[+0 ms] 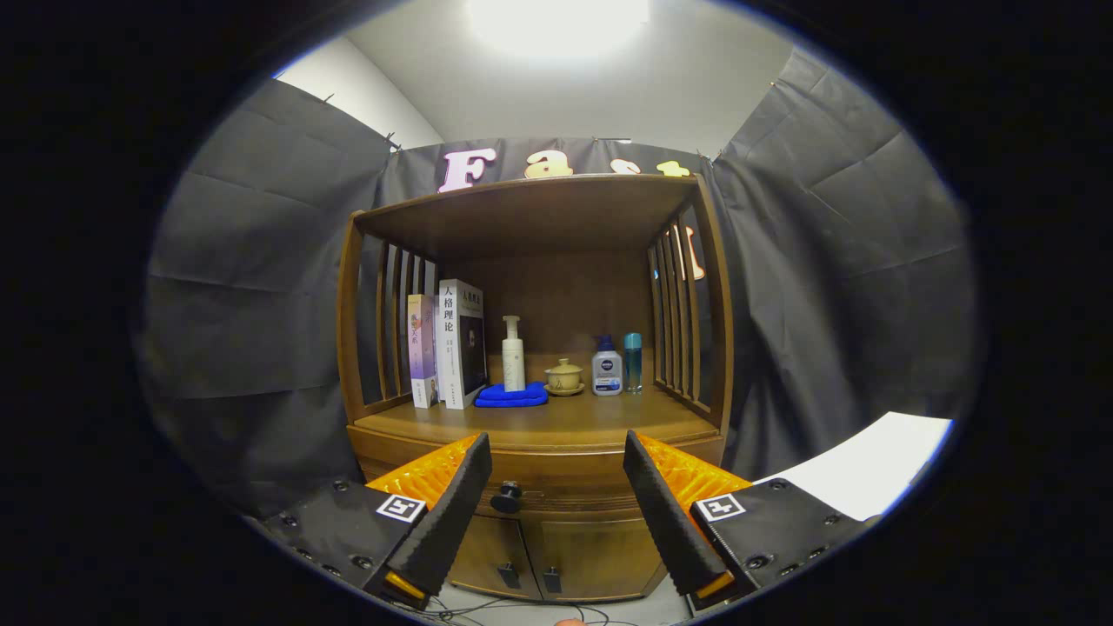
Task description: Pull open the drawer, take out the items inside it, and place them on the countertop above the cabinet.
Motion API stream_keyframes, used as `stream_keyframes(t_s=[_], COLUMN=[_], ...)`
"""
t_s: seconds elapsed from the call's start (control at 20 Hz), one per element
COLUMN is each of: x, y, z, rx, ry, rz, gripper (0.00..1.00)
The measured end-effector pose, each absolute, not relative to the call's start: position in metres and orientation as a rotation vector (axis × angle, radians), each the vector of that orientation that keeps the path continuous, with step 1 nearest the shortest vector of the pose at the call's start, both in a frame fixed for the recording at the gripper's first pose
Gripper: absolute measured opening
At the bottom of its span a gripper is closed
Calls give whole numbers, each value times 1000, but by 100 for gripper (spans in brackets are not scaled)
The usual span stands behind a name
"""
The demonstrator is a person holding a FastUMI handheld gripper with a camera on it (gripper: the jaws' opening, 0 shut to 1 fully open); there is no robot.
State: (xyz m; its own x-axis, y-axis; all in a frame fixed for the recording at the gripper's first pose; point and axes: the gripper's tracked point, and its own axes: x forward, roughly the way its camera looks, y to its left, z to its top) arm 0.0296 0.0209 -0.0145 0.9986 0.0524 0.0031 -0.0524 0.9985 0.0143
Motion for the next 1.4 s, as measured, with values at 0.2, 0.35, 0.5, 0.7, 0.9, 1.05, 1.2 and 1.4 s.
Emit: stream_keyframes(t_s=[0.2,0.35,0.5,0.7,0.9,1.05,1.2,1.4], x=[52,70,87,113,127,141,159,168], y=[32,46,60,79,77,77,79,81], z=[-21,-33,-46,-74,-110,-130,-149,-173], rx=[10,22,9,-12,-15,-27,-22,-5], ry=[-14,-6,-7,25,90,115,150,188], rz=[65,87,107,128,124,111,107,96], gripper=[97,97,97,97,97,97,97,97])
